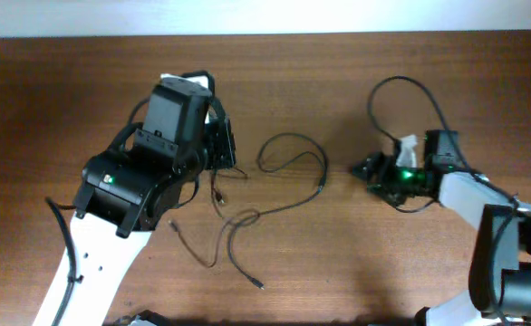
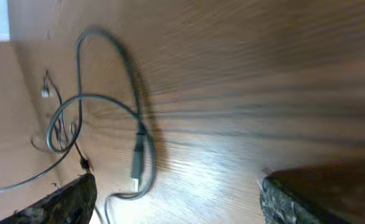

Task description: Untangle cables

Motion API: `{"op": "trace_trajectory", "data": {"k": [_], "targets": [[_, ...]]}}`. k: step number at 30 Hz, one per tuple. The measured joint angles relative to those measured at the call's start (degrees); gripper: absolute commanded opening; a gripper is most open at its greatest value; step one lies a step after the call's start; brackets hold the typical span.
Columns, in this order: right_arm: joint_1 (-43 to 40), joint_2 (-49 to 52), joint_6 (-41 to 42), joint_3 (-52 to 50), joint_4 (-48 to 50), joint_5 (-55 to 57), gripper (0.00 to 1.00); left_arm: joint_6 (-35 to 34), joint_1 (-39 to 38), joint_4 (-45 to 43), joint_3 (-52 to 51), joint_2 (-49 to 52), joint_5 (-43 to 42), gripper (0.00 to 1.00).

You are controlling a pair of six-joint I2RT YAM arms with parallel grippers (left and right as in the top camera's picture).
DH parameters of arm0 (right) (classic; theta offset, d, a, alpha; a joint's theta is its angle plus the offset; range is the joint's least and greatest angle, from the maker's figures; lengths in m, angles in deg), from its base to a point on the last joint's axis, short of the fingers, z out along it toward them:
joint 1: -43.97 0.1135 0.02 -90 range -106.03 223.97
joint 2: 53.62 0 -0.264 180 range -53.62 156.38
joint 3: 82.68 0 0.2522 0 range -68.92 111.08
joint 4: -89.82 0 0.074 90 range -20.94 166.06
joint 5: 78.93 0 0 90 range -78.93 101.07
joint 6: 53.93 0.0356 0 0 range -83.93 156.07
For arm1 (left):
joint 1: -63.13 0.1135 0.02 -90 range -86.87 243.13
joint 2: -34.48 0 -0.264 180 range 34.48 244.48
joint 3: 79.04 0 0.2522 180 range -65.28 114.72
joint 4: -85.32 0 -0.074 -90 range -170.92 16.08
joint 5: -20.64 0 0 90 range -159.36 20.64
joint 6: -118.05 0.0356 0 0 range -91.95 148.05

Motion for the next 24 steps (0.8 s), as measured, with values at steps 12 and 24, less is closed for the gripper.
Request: {"op": "trace_trajectory", "data": {"k": [12, 24], "targets": [[19.0, 1.1, -7.3, -0.6, 17.3, 16.6, 0.80, 5.6, 0.0, 6.6, 0.0, 0.2, -0.7, 0.00], [28.4, 1.2, -14.3, -0.7, 21.0, 43.7, 0.34, 5.6, 0.0, 6.6, 0.0, 3.5, -0.9, 0.00]]}}
